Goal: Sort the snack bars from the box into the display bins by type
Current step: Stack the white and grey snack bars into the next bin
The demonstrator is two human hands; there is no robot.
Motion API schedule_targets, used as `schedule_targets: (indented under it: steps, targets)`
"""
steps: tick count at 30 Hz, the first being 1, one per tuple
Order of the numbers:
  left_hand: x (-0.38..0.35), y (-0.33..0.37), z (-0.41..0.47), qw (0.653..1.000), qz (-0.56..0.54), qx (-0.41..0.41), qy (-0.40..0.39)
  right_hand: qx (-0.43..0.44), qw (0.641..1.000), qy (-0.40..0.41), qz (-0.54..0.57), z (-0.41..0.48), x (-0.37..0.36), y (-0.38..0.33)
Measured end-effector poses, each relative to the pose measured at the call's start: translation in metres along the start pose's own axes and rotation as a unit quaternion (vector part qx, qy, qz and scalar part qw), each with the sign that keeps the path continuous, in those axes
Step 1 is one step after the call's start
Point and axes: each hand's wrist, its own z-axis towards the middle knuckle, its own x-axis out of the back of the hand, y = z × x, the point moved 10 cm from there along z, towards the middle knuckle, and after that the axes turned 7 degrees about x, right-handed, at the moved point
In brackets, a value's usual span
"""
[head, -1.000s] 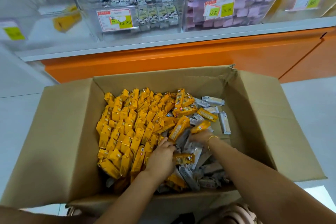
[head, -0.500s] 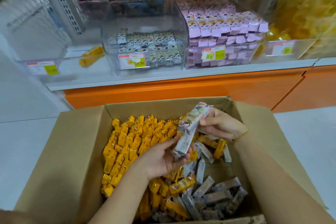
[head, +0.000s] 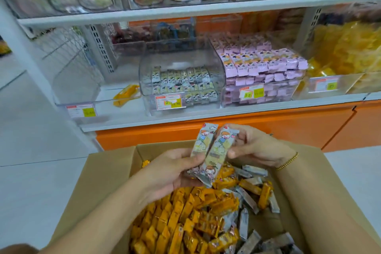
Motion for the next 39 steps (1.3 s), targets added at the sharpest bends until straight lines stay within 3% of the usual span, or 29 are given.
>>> schedule_targets:
  steps: [6,9,12,15,17,20,22,24,25,28,29,32,34,36,39]
  targets:
    - [0.021,0.05,-0.008,0.999,-0.007,-0.033,0.007,0.036,0.987,0.146,-0.051,0.029,0.0,-0.033]
    - [0.047,0.078,-0.006,0.988,0.052,-0.096,0.11,0.034,0.957,0.273,-0.091,0.039,0.004,-0.046]
    - [0.08,0.12,-0.005,0.908,0.217,-0.208,0.293,0.014,0.923,0.329,-0.202,0.062,-0.002,-0.049]
    - [0.082,0.154,-0.001,0.831,0.306,-0.297,0.357,0.028,0.885,0.365,-0.288,0.097,0.004,-0.06]
    - [0.084,0.171,0.003,0.804,0.323,-0.328,0.375,0.05,0.889,0.37,-0.267,0.123,0.015,-0.067]
    - [0.101,0.191,0.017,0.803,0.299,-0.346,0.382,0.052,0.902,0.334,-0.269,0.164,0.023,-0.073]
    - [0.119,0.199,0.029,0.815,0.264,-0.337,0.39,0.041,0.886,0.328,-0.324,0.188,0.029,-0.079]
    - [0.124,0.198,0.037,0.814,0.297,-0.306,0.394,0.007,0.856,0.343,-0.388,0.209,0.05,-0.086]
    - [0.122,0.195,0.041,0.794,0.361,-0.282,0.4,-0.021,0.84,0.348,-0.415,0.219,0.066,-0.087]
    - [0.105,0.183,0.044,0.666,0.589,-0.267,0.371,-0.133,0.802,0.311,-0.492,0.252,0.11,-0.078]
    - [0.105,0.177,0.045,0.654,0.614,-0.268,0.351,-0.178,0.784,0.287,-0.521,0.262,0.119,-0.07]
    - [0.121,0.17,0.045,0.656,0.618,-0.292,0.319,-0.265,0.725,0.211,-0.6,0.295,0.137,-0.042]
    - [0.125,0.169,0.047,0.649,0.611,-0.335,0.305,-0.264,0.725,0.207,-0.602,0.314,0.141,-0.034]
    - [0.115,0.173,0.044,0.651,0.626,-0.32,0.287,-0.241,0.725,0.229,-0.603,0.328,0.146,-0.035]
    - [0.122,0.176,0.046,0.651,0.604,-0.331,0.318,-0.195,0.735,0.279,-0.586,0.33,0.147,-0.042]
